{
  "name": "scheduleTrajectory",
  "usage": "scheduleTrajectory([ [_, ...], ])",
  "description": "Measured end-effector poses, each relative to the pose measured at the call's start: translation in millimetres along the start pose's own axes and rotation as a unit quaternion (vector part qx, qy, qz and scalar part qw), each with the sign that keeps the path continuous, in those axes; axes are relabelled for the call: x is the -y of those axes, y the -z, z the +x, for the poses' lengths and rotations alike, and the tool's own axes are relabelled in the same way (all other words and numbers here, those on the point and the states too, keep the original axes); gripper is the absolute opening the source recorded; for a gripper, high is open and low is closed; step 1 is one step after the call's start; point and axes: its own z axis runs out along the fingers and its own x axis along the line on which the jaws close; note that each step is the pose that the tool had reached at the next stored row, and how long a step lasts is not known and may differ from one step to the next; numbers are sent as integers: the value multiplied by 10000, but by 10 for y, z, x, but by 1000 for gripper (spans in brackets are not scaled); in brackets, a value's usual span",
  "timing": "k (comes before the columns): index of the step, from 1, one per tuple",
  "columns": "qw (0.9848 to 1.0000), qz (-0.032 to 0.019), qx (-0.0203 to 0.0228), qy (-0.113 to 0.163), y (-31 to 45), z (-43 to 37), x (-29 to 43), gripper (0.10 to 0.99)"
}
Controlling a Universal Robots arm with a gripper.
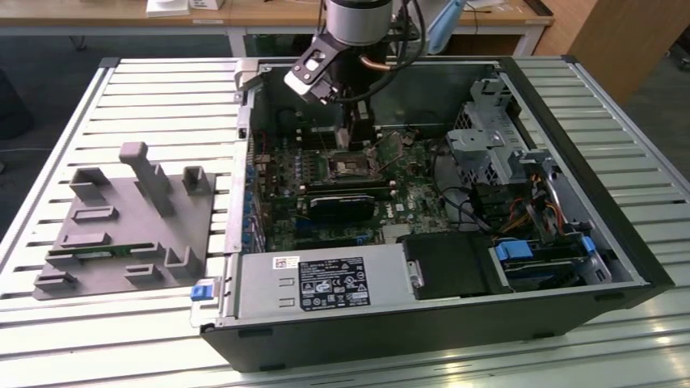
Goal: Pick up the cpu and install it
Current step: 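Place the cpu into insertion slot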
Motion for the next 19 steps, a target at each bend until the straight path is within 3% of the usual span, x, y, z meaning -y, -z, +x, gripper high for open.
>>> scheduleTrajectory([
  [13, 9999, -3, 11, -159, -194, 6, 4, 533],
  [17, 9996, -1, 134, -231, -216, 11, 4, 533],
  [19, 9996, -1, 154, -237, -244, 16, 5, 533],
])
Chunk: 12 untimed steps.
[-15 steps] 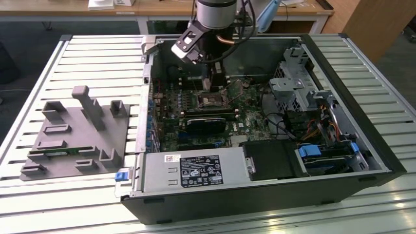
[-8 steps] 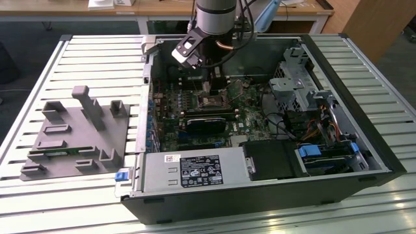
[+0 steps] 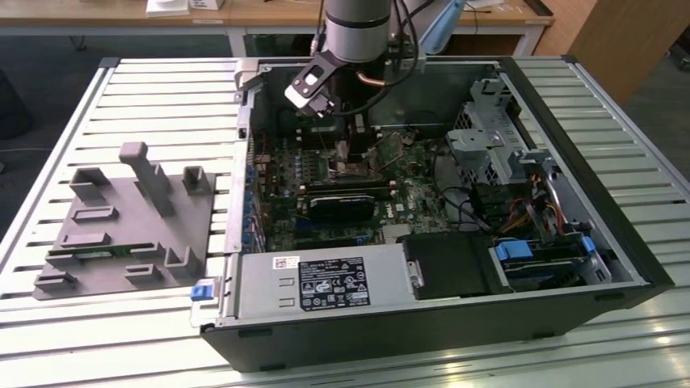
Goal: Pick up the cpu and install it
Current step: 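Place the cpu into insertion slot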
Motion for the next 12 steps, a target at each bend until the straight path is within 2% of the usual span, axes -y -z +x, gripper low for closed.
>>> scheduleTrajectory([
  [12, 10000, 0, 5, 15, -191, 26, 0, 533],
])
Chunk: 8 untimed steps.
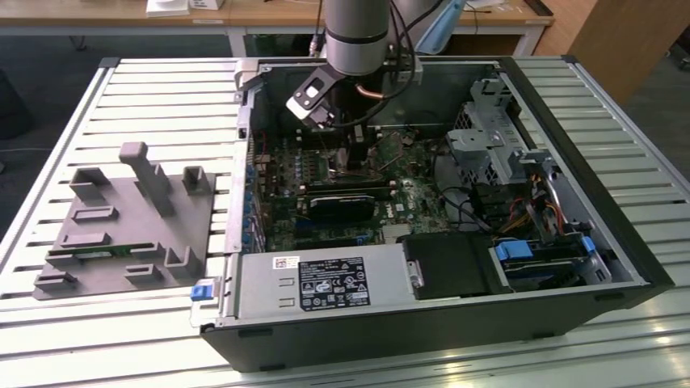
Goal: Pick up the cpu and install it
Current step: 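Place the cpu into insertion slot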
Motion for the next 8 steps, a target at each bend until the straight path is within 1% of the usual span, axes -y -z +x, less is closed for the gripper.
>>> scheduleTrajectory([
  [8, 10000, 0, 0, 0, -94, 22, -1, 533],
])
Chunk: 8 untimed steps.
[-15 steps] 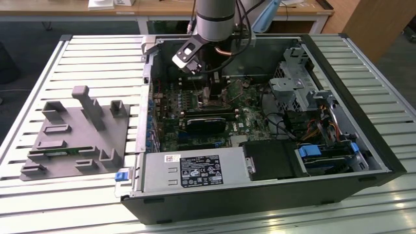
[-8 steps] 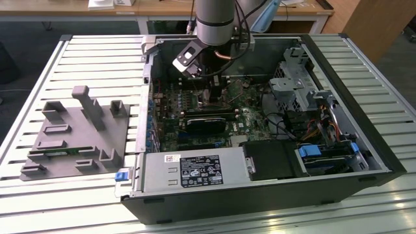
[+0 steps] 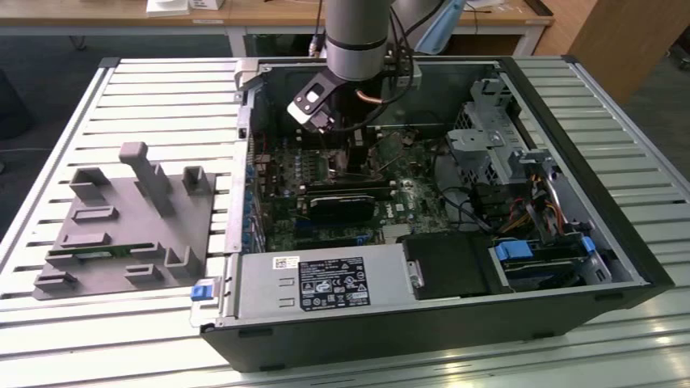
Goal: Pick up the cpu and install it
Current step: 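Place the cpu into insertion slot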
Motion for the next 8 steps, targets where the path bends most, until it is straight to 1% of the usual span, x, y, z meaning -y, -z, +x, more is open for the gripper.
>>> scheduleTrajectory([
  [3, 10000, 0, 0, -1, -27, 3, 2, 533],
  [8, 10000, 0, 3, 0, -77, 39, 3, 533],
])
